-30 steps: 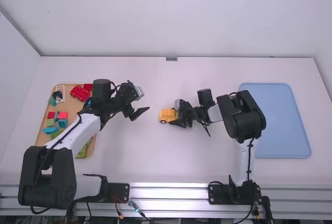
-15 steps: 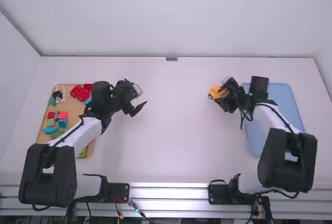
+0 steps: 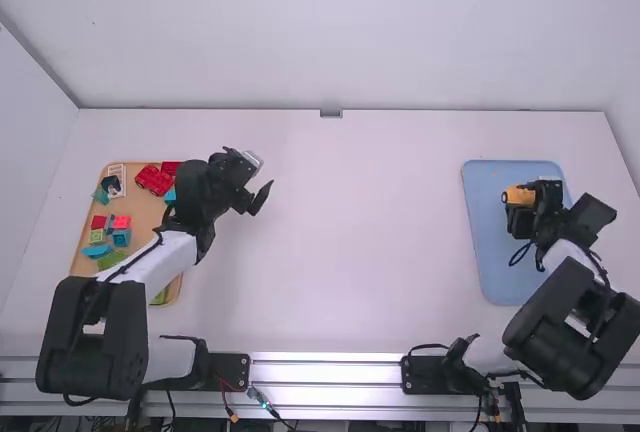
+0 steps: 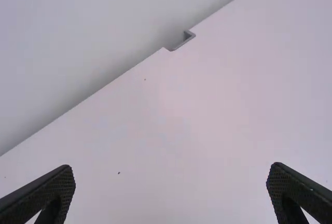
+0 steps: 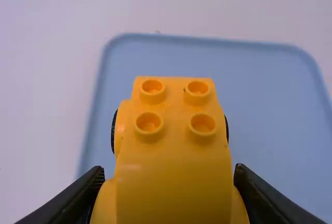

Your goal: Assemble lego blocks to make yellow taxi

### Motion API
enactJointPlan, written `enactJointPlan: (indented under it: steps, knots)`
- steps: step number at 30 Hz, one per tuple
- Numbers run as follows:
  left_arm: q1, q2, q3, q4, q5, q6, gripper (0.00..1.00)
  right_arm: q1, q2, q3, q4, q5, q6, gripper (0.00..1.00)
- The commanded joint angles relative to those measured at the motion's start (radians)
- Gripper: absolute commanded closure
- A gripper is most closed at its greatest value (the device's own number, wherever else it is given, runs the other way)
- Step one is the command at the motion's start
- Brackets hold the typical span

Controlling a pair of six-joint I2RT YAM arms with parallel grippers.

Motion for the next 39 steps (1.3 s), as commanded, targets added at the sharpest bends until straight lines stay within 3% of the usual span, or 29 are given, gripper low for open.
enactJointPlan:
  steps: [1, 6, 11, 16, 22, 27, 33, 39]
  knots:
    - [-0.003, 0.008, -0.011, 0.003, -0.007, -0.013, 0.01, -0.013, 0.065, -0.018, 0.036, 0.063, 0.077, 0.48]
    - [-0.003, 0.008, -0.011, 0.002, -0.007, -0.013, 0.01, -0.013, 0.136, -0.021, 0.056, 0.103, 0.093, 0.38]
    - [-0.003, 0.008, -0.011, -0.002, -0.007, -0.013, 0.01, 0.017, 0.135, -0.016, 0.062, 0.120, 0.097, 0.01]
    - [-0.003, 0.008, -0.011, -0.006, -0.008, -0.016, 0.01, 0.063, 0.054, 0.007, -0.031, 0.255, 0.177, 0.01]
    - [-0.004, -0.014, -0.011, 0.041, -0.091, -0.207, 0.01, 0.157, -0.068, 0.046, -0.153, 0.303, 0.202, 0.01]
    - [-0.007, -0.134, -0.011, -0.010, -0.163, -0.275, 0.01, 0.318, -0.254, 0.078, -0.266, 0.343, 0.201, 0.01]
    - [-0.014, -0.309, -0.011, -0.063, -0.164, -0.274, 0.01, 0.484, -0.428, 0.077, -0.258, 0.347, 0.201, 0.01]
    - [-0.016, -0.450, -0.011, -0.068, -0.164, -0.275, 0.01, 0.616, -0.562, 0.077, -0.264, 0.346, 0.074, 0.01]
